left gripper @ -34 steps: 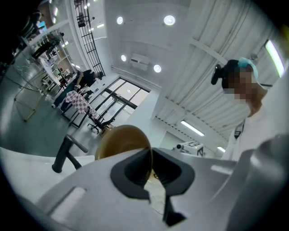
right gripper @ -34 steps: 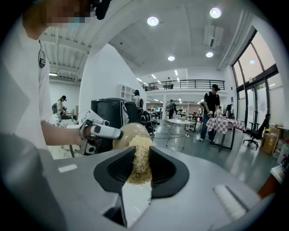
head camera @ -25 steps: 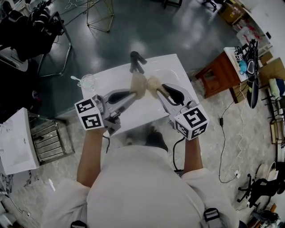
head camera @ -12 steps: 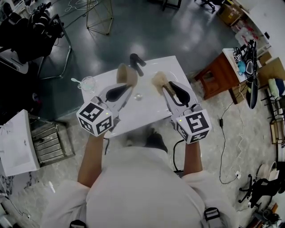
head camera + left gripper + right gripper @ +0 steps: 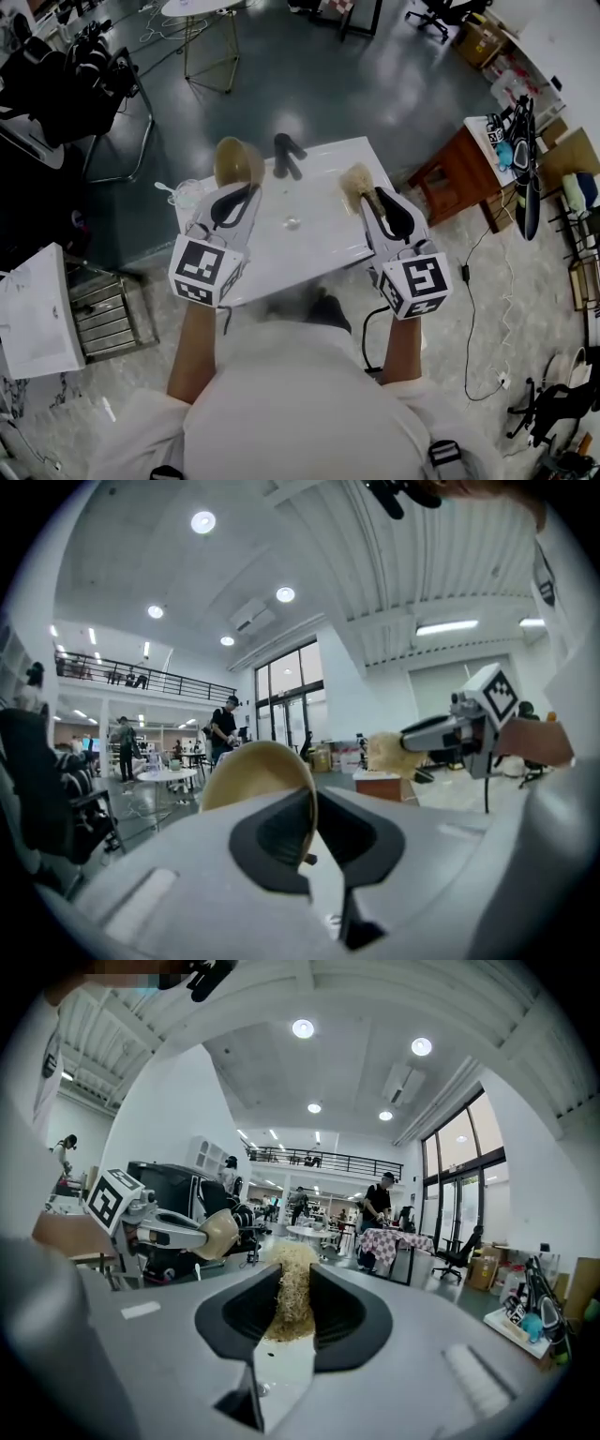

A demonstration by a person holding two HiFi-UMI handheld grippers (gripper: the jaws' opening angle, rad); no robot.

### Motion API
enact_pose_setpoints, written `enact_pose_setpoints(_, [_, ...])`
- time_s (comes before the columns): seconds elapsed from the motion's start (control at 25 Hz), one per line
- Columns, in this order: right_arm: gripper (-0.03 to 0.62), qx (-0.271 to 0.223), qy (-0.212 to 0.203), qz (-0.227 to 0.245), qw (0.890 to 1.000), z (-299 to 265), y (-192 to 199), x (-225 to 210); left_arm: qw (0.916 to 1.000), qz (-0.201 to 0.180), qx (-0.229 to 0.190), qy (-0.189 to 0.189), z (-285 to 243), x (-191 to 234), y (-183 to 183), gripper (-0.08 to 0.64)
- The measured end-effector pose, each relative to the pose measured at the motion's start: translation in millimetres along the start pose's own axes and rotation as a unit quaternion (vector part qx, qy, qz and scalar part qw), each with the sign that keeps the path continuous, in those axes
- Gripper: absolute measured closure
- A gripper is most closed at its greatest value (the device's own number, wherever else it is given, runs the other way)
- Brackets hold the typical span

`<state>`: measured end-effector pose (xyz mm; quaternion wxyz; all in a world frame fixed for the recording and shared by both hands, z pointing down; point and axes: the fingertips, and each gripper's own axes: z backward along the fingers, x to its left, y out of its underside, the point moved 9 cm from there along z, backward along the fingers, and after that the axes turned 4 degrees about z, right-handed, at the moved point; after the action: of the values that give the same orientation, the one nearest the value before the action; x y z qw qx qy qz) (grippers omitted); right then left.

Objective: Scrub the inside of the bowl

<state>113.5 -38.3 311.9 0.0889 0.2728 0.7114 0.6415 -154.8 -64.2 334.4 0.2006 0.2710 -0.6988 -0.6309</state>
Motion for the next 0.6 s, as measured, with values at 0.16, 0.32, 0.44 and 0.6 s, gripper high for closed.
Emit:
enact_pose_setpoints(0.16, [0.497, 0.007, 0.014, 0.015, 1.000, 3, 0, -3, 0.9997, -0.018, 0.006, -0.017, 6, 0, 0, 0.543])
enact_pose_setpoints(0.32, [0.499, 0.007, 0.024, 0.027, 0.999, 7, -4, -2, 0.9992, -0.029, 0.003, -0.028, 10, 1, -6, 0.543])
enact_pose_setpoints(0.44, [0.499, -0.003, 0.019, 0.013, 1.000, 10, -6, -4, 0.9986, -0.038, 0.000, -0.037, 10, -1, -11, 0.543])
enact_pose_setpoints(0.6, [0.499, -0.004, 0.022, 0.017, 1.000, 12, -5, -5, 0.9983, -0.045, 0.000, -0.037, 9, -6, -12, 0.543])
